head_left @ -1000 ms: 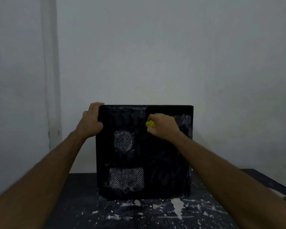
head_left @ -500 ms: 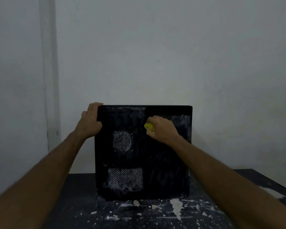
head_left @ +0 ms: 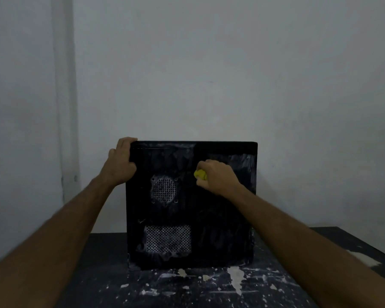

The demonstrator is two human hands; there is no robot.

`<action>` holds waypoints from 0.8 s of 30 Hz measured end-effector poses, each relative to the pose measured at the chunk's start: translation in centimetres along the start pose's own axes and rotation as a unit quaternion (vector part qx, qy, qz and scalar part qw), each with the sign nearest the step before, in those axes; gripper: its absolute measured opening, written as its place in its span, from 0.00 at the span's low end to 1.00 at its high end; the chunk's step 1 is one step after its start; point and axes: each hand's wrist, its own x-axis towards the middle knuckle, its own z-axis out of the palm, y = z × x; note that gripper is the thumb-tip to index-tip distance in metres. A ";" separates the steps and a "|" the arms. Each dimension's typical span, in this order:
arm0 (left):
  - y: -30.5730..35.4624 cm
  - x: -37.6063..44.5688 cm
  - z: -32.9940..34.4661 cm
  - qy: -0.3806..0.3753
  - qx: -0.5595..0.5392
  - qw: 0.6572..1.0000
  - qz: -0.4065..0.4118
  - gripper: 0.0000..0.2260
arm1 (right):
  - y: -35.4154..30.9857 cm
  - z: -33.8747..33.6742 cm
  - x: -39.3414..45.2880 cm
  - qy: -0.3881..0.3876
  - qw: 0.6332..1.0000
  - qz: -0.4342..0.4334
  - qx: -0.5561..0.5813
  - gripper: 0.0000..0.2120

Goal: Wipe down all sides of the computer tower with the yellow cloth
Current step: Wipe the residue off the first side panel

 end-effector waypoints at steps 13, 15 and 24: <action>0.0 -0.1 0.0 -0.002 0.000 1.000 0.002 0.32 | -0.4 1.3 -0.9 0.007 1.000 -0.001 0.014 0.15; 0.0 0.0 -0.2 -0.008 0.002 1.000 -0.004 0.32 | -0.4 1.2 -1.0 -0.008 1.000 0.006 0.011 0.16; 0.2 -0.1 -0.1 -0.021 0.022 0.999 -0.012 0.37 | -0.2 2.1 -1.9 0.032 0.998 0.030 0.045 0.15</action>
